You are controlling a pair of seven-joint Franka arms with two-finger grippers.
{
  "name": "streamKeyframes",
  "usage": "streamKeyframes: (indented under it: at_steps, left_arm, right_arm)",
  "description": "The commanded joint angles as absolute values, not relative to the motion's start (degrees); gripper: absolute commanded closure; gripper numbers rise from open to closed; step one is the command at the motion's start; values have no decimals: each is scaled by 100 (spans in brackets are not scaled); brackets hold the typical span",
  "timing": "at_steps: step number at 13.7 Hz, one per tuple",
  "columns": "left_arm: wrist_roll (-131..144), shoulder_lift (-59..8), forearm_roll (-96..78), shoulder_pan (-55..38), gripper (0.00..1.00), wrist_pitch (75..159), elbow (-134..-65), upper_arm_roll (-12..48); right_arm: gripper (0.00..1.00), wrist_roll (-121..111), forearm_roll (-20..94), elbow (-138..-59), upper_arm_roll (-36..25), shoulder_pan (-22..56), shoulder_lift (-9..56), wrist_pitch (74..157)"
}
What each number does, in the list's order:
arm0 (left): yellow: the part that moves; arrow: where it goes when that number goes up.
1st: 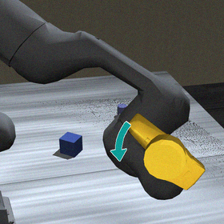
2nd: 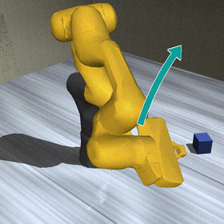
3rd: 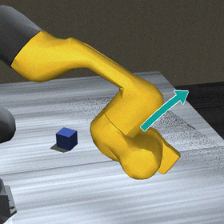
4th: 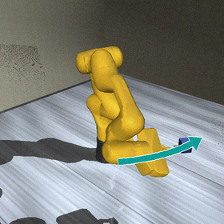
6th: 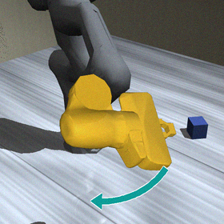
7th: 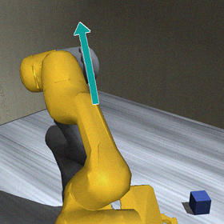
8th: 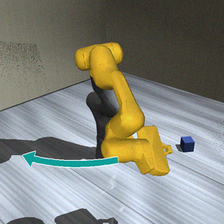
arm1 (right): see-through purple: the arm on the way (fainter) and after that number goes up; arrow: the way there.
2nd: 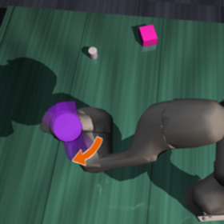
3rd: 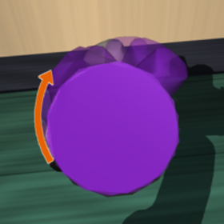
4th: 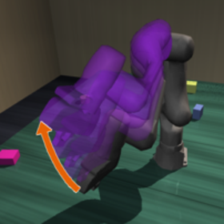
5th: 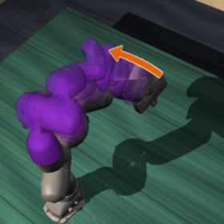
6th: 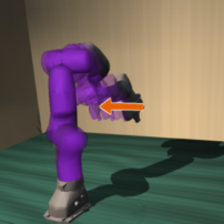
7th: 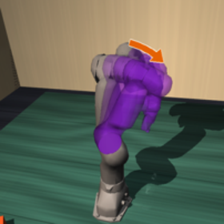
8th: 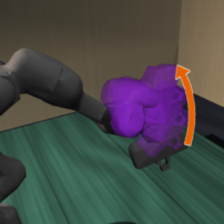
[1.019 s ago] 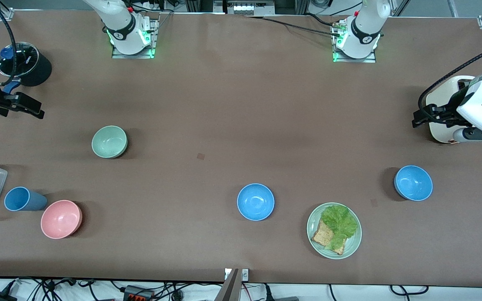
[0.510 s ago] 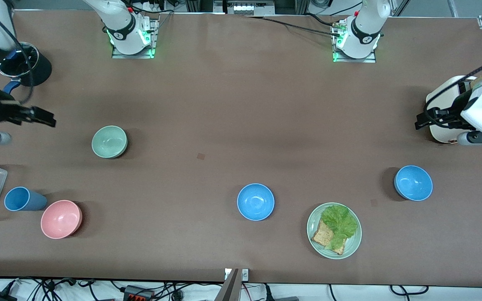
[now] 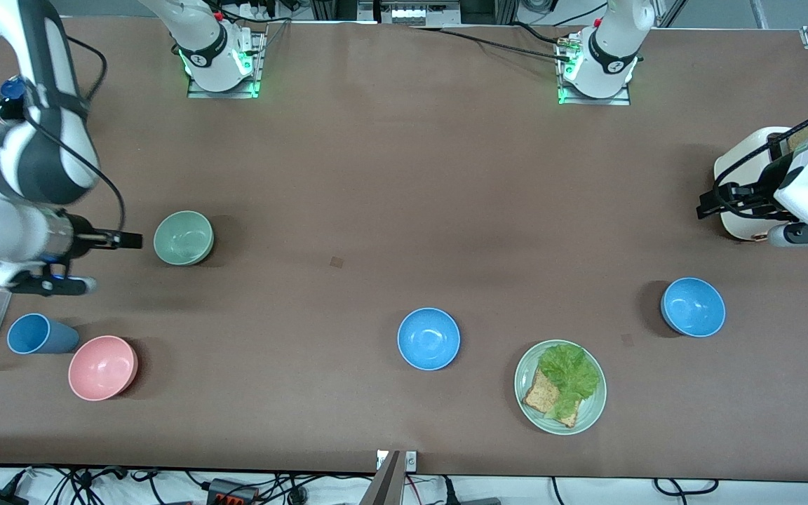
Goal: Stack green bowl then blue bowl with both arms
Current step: 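Grasp the rim of the green bowl with the right gripper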
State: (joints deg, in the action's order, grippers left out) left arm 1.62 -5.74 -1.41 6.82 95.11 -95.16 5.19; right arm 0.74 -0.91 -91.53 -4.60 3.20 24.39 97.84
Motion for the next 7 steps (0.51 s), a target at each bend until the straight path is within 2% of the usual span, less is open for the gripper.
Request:
streamKeyframes:
  at_steps: [1, 3, 7]
  left_arm:
    - [123, -545, -246, 729, 0, 9194, -9387, 519]
    - [123, -527, -246, 721, 0, 9158, -9317, 519]
    - [123, -536, -255, 721, 0, 9132, -9229, 527]
  right_arm:
    - [0, 70, -35, -9070, -457, 255, 3065, 9940]
    - [0, 70, -62, -9157, -492, 237, 3321, 10054]
    - [0, 70, -70, -9710, -501, 18, 3419, 10510]
